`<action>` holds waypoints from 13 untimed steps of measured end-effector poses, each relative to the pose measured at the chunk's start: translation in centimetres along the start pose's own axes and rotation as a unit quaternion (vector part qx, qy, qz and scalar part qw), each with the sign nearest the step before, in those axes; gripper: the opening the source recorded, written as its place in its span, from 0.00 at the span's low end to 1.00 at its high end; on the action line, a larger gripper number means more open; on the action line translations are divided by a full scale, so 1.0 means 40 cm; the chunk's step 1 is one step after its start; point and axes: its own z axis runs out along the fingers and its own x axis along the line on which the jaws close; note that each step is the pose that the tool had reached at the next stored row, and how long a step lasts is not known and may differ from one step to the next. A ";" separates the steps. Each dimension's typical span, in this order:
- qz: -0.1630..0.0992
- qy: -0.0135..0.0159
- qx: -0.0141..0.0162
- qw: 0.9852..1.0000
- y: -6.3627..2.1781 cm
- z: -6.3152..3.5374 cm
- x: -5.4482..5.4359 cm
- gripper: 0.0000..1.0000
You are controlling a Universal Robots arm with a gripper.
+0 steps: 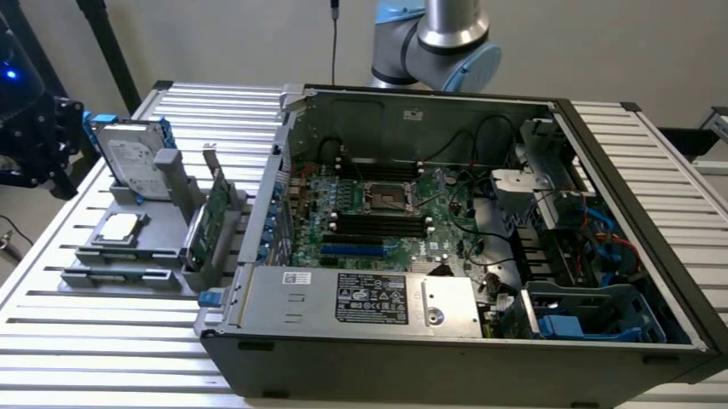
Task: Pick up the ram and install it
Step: 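Pick up the ram and move it above insertion slot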
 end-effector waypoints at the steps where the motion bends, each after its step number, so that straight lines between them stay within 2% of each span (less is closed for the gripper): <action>1: -0.010 0.000 0.001 1.000 0.000 0.001 0.000 0.11; 4: -0.034 0.001 0.004 0.999 0.000 0.004 0.000 0.11; 9: -0.068 0.001 0.008 0.998 -0.001 0.009 0.000 0.11; 11: -0.073 0.001 0.011 0.997 -0.003 0.011 -0.001 0.11; 12: -0.077 0.000 0.013 0.997 -0.009 0.013 -0.002 0.11; 13: -0.077 0.000 0.014 0.997 -0.013 0.015 -0.002 0.11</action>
